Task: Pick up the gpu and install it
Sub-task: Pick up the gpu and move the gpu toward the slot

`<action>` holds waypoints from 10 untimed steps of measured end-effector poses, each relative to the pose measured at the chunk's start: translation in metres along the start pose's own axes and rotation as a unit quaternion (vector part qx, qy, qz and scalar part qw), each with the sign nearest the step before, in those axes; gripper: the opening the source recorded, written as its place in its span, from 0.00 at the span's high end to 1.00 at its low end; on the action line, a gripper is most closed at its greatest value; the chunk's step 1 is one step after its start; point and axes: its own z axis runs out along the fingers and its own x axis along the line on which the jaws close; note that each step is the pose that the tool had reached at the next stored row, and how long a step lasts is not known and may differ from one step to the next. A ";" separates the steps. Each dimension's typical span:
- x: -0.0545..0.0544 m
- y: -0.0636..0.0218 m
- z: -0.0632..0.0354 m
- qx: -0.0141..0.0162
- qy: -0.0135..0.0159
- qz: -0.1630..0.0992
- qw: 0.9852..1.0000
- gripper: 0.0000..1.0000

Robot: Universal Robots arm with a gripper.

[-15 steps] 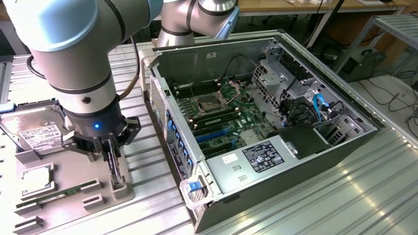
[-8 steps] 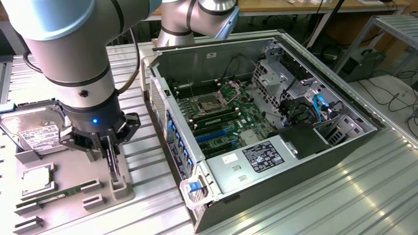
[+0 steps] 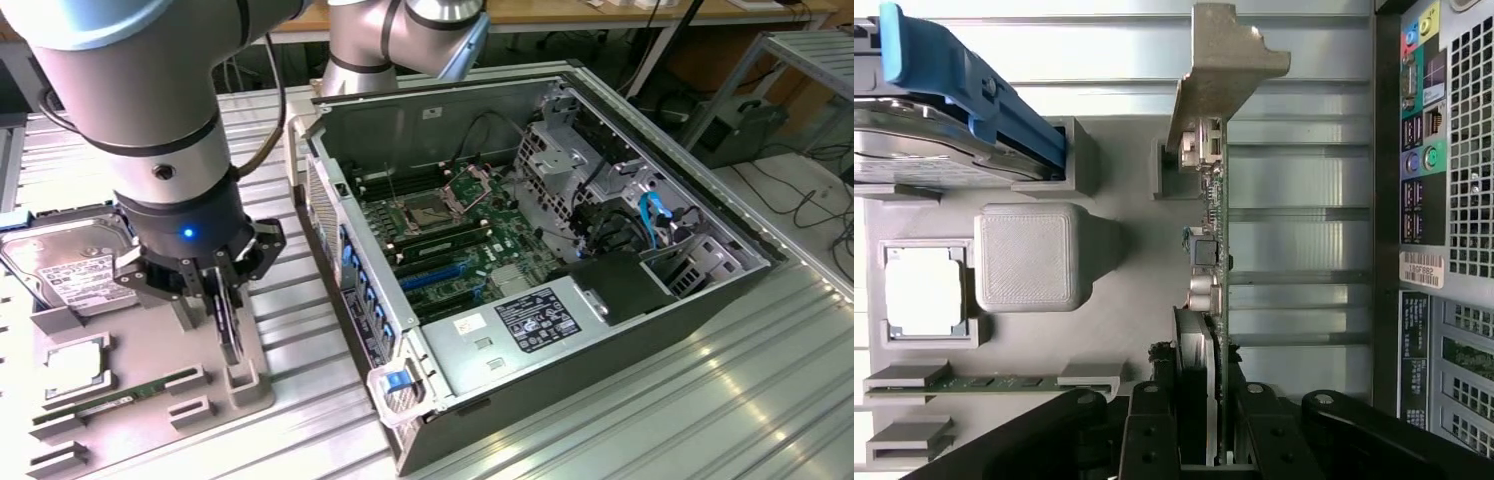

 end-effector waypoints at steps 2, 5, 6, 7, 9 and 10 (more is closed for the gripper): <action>0.000 0.0001 -0.0032 0.000 0.000 0.000 1.000 0.72; 0.000 0.0003 -0.0089 0.000 0.000 0.000 1.000 0.72; 0.000 0.0004 -0.0101 0.000 0.000 0.000 1.000 0.72; 0.000 0.0004 -0.0117 0.000 0.000 0.000 1.000 0.72; 0.000 0.0005 -0.0147 0.000 0.000 0.000 1.000 0.72; 0.000 0.0006 -0.0161 0.000 0.000 0.000 1.000 0.72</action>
